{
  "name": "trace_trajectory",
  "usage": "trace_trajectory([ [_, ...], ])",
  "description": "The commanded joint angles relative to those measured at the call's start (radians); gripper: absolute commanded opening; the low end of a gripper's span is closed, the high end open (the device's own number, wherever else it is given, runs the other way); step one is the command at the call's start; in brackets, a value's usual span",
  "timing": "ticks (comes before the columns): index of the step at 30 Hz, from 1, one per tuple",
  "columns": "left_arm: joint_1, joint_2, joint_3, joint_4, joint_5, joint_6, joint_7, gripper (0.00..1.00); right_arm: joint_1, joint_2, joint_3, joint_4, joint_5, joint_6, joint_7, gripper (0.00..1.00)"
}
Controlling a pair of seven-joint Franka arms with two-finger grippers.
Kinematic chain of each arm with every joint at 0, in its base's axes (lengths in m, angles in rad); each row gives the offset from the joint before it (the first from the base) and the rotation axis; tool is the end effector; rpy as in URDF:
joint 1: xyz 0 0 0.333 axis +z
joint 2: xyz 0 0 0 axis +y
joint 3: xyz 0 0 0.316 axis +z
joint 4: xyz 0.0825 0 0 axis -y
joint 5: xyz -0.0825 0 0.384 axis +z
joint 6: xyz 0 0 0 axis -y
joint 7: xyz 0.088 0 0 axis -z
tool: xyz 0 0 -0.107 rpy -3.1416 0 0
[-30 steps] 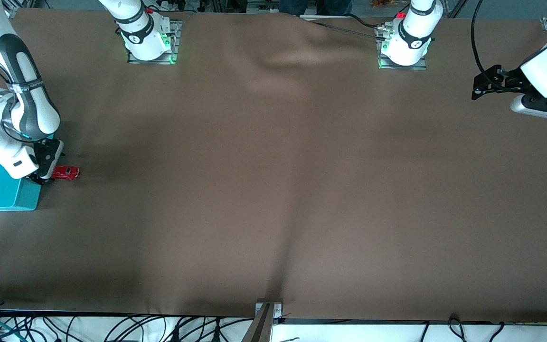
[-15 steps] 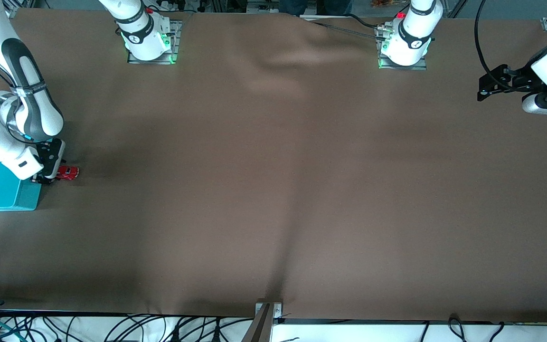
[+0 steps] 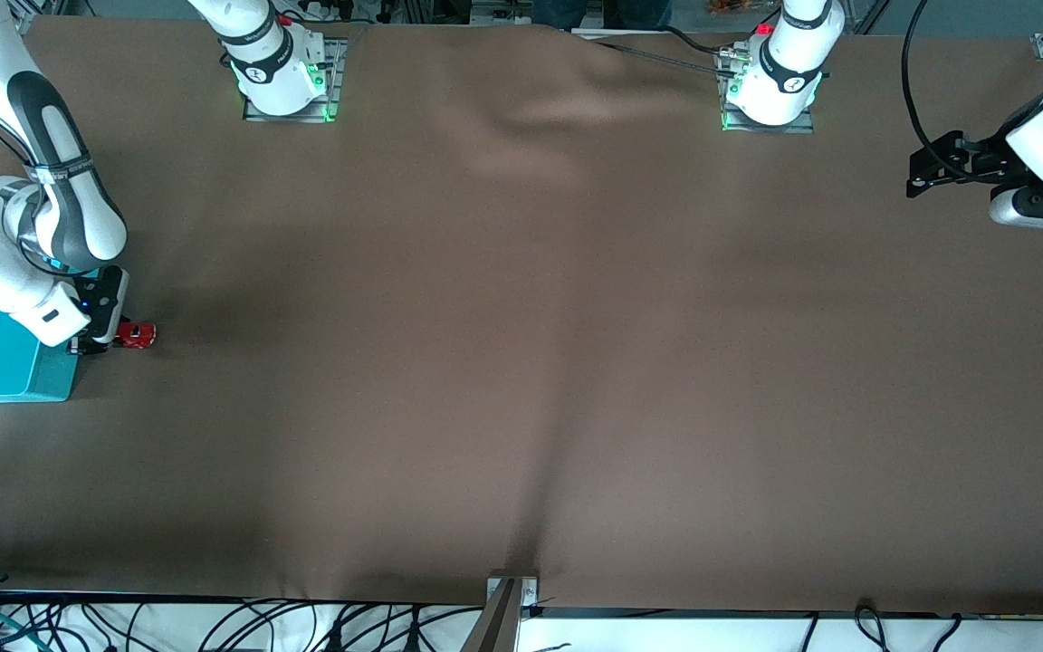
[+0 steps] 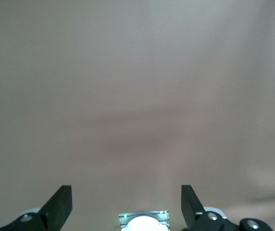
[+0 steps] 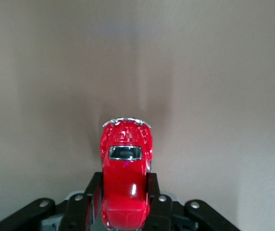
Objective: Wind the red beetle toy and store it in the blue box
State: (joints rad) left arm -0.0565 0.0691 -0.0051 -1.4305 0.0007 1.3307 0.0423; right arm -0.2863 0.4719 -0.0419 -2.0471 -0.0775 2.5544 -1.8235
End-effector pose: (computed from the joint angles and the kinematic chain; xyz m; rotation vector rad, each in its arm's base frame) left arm 0.5490 -0.0337 0.6319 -3.1242 0.1623 0.2648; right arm 0.5683 -0.1919 0.2095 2.1853 2.1705 -0.0596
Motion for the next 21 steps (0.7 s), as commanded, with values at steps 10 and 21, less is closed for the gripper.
trace_trajectory([
  [10,0.072,0.023,0.011,0.044,-0.021,-0.024,-0.035,1.00,-0.013,-0.099,0.060,0.205,0.010,-0.379,-0.010,0.26],
  [21,0.095,0.023,0.010,0.076,-0.021,-0.019,-0.029,1.00,-0.016,-0.101,-0.013,0.377,0.010,-0.620,-0.106,0.26],
])
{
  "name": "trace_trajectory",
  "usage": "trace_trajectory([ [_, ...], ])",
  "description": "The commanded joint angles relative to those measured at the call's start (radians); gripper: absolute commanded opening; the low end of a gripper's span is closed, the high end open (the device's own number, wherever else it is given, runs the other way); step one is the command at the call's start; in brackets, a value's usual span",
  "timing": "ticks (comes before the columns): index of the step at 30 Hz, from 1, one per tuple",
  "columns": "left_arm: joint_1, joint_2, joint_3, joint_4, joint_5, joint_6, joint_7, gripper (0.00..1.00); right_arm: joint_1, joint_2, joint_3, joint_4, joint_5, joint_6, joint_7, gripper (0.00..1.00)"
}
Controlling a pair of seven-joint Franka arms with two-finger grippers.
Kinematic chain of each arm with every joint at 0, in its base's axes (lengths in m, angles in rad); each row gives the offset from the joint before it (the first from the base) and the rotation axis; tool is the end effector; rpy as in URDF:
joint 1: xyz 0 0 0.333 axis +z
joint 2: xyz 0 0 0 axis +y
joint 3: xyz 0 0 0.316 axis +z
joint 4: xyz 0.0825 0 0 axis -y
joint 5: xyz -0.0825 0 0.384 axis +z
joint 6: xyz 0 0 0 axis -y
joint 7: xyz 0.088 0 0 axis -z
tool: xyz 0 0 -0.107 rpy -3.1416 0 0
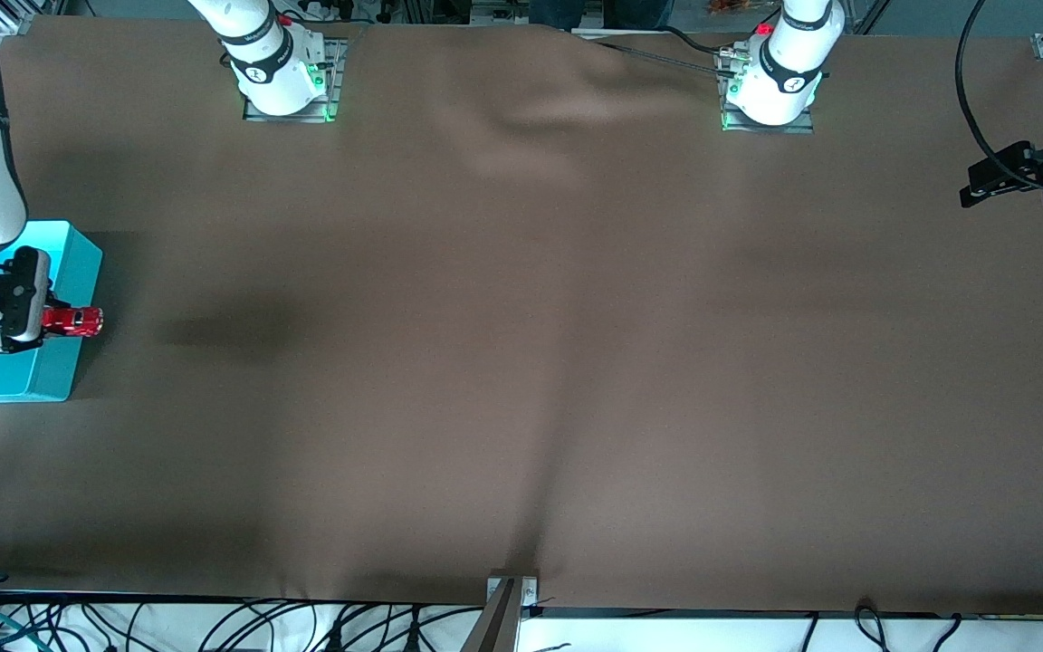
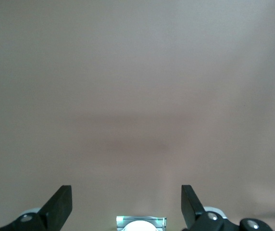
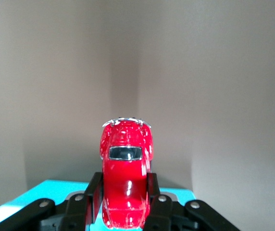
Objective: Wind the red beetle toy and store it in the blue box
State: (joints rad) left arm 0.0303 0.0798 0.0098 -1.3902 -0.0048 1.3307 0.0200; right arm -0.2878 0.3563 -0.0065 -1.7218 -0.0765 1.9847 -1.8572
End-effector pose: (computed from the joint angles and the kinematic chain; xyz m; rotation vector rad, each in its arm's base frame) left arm 0.5531 0.0213 0.6440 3.1257 0.0302 -0.2178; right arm 0.6121 -0.1902 0.3714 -2.1550 -2.2128 0.1649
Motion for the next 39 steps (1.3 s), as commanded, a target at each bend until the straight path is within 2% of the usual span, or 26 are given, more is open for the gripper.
trace_trajectory([
  [1,0.008,0.014,-0.005,0.036,-0.015,-0.021,-0.005,1.00,-0.014,0.015,-0.064,0.051,0.011,-0.049,-0.088,0.26],
  [7,0.008,0.014,-0.004,0.036,-0.012,-0.019,-0.002,1.00,-0.047,0.027,-0.124,0.053,0.044,-0.024,-0.198,0.26],
  [14,0.025,0.012,-0.007,0.037,-0.011,-0.019,-0.002,1.00,-0.119,0.076,-0.125,0.041,0.046,0.016,-0.257,0.26],
  [25,0.025,0.012,-0.004,0.037,-0.014,-0.019,0.000,1.00,-0.189,0.207,-0.124,0.041,0.060,0.160,-0.329,0.26],
  [39,0.033,0.012,-0.005,0.039,-0.012,-0.019,-0.002,1.00,-0.264,0.259,-0.124,0.042,0.060,0.207,-0.333,0.27],
])
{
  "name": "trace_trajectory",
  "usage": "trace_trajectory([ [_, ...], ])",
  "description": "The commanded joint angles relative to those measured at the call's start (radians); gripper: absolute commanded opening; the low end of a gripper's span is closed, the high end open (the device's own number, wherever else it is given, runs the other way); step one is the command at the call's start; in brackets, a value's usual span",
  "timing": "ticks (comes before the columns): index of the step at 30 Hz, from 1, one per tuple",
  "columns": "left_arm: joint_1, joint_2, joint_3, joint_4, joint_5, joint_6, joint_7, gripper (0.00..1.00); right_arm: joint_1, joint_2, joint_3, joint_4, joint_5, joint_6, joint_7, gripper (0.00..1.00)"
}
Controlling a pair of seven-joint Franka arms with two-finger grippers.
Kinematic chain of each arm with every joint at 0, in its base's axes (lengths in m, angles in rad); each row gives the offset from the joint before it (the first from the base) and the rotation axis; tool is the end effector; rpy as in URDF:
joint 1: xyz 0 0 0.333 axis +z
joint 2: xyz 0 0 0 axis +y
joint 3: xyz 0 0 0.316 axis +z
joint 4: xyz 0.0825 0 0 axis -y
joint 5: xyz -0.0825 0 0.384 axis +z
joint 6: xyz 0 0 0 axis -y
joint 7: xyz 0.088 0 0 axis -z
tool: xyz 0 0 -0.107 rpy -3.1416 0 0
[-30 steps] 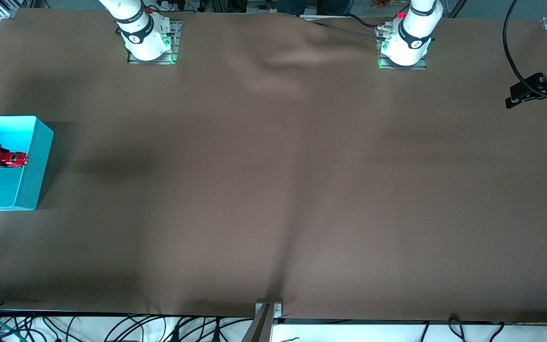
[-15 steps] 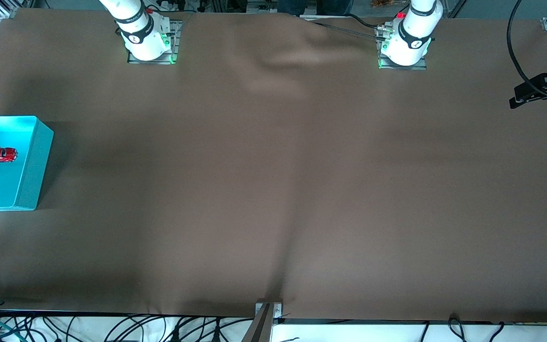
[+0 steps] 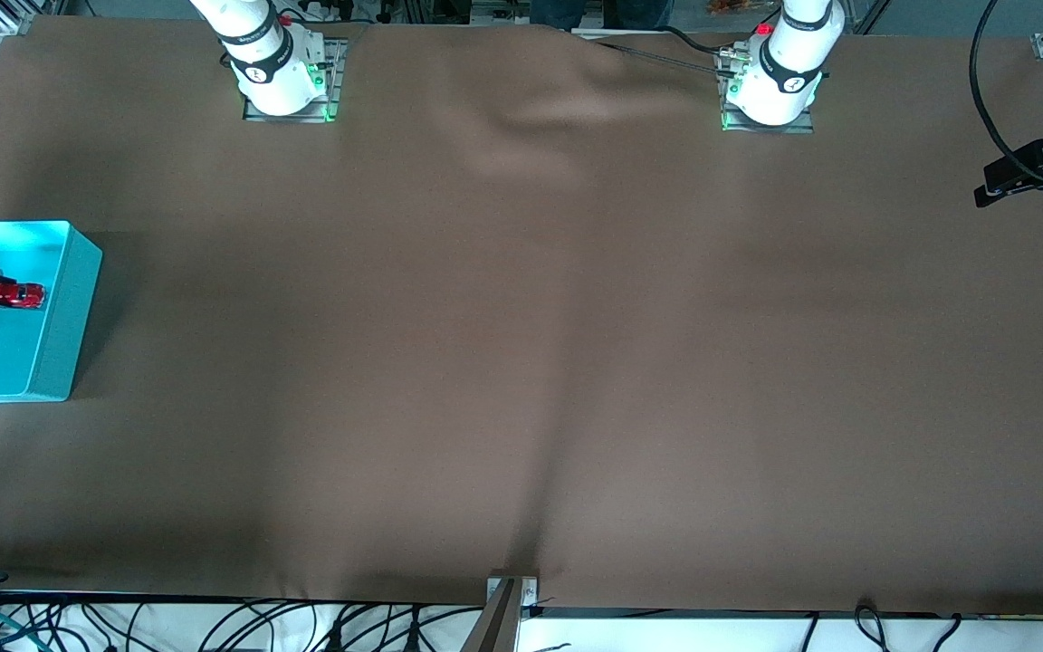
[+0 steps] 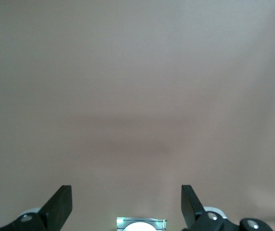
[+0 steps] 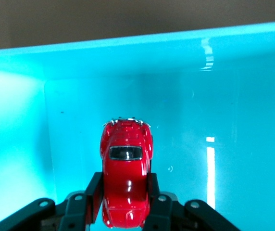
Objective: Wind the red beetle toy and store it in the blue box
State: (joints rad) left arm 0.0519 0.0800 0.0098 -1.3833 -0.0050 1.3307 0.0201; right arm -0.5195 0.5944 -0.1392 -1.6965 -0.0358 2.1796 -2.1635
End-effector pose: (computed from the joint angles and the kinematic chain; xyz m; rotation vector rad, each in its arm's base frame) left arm 0.5525 0.0332 0.6469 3.1245 0.0637 -0.2071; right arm 0.5300 -0.4008 0.2447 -2.1814 -2.1287 0.1874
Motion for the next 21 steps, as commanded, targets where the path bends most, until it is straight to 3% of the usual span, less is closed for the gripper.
trace_trajectory([
  [1,0.011,0.012,-0.005,0.032,-0.012,-0.019,-0.002,1.00,-0.034,0.027,0.009,0.017,0.019,0.022,-0.027,0.27],
  [16,0.014,0.012,-0.004,0.041,-0.013,-0.018,-0.002,1.00,-0.039,0.062,0.013,0.023,0.025,0.074,-0.027,0.30],
  [18,0.014,0.012,-0.004,0.043,-0.013,-0.019,-0.002,1.00,-0.039,0.067,0.015,0.023,0.025,0.074,-0.027,0.37],
  [21,0.014,0.012,-0.004,0.044,-0.013,-0.018,-0.002,1.00,-0.039,0.068,0.015,0.023,0.027,0.072,-0.019,0.77],
])
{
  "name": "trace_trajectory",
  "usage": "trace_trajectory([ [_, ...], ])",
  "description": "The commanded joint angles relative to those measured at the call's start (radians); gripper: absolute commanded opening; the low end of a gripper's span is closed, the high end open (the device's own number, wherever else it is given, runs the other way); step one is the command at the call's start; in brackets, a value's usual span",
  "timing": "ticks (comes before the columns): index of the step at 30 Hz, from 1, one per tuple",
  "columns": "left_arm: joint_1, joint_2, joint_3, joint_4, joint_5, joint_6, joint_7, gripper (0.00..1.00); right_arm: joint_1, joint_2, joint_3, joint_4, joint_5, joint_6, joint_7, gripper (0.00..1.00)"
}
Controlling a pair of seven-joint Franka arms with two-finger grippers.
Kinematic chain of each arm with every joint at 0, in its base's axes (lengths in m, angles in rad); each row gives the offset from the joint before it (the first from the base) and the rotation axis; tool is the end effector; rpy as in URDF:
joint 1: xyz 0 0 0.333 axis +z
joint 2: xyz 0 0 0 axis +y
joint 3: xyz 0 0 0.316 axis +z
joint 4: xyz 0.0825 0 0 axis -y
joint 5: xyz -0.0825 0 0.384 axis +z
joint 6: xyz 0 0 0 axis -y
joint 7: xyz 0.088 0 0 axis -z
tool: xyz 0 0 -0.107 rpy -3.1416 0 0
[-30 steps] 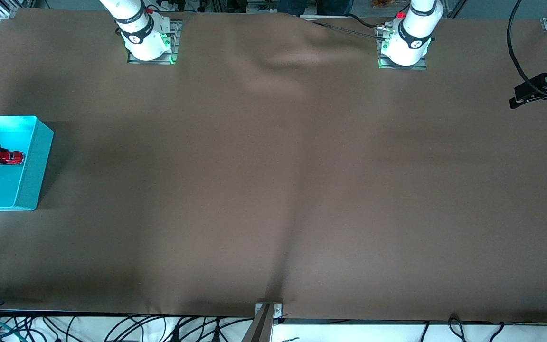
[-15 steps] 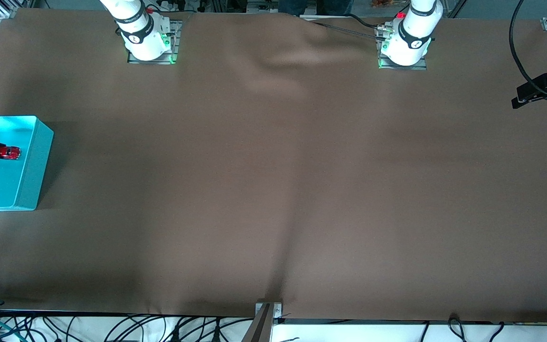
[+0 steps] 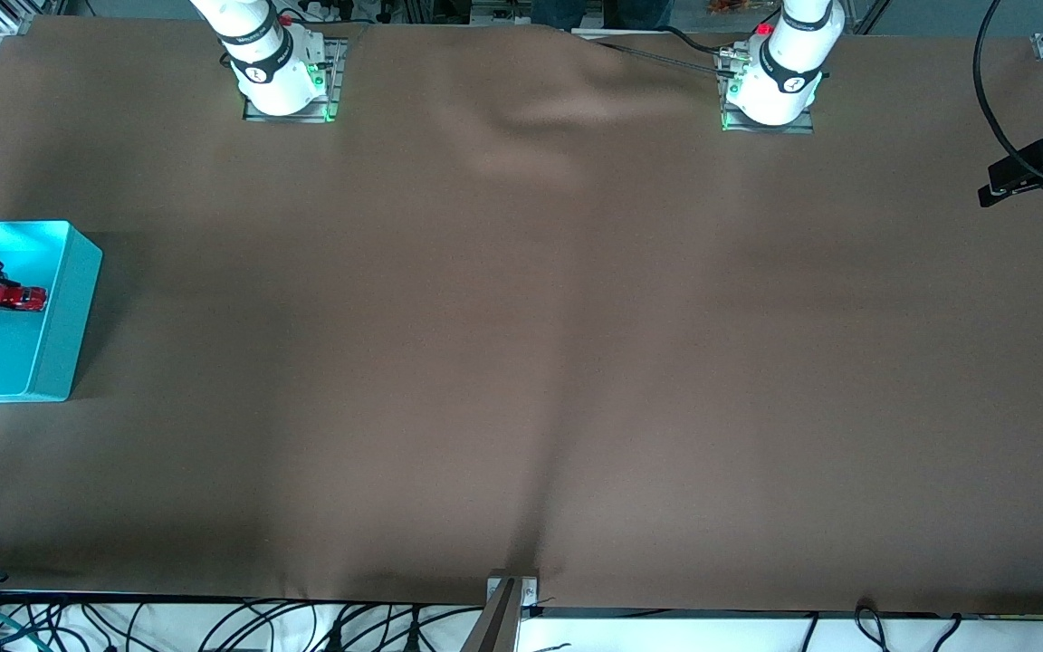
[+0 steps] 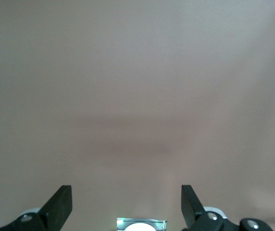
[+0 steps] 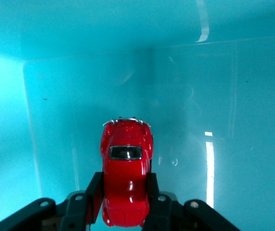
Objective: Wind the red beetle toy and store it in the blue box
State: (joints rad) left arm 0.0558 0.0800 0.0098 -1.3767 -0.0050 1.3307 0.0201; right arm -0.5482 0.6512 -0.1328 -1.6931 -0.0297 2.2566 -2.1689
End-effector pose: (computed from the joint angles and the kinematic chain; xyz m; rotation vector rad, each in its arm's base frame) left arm 0.5523 0.0354 0.6499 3.1251 0.0698 -0.1967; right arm 0.5241 -0.4149 0.2141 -2.2131 -2.1273 0.1761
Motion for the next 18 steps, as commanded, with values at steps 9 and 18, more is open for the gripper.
trace_trajectory([
  [9,0.024,0.012,0.004,0.041,-0.015,-0.018,0.000,1.00,-0.006,-0.008,0.012,0.026,0.031,-0.020,-0.025,1.00],
  [18,0.024,0.012,0.002,0.058,-0.013,-0.018,0.000,1.00,-0.001,-0.096,0.068,0.121,0.082,-0.279,-0.011,1.00],
])
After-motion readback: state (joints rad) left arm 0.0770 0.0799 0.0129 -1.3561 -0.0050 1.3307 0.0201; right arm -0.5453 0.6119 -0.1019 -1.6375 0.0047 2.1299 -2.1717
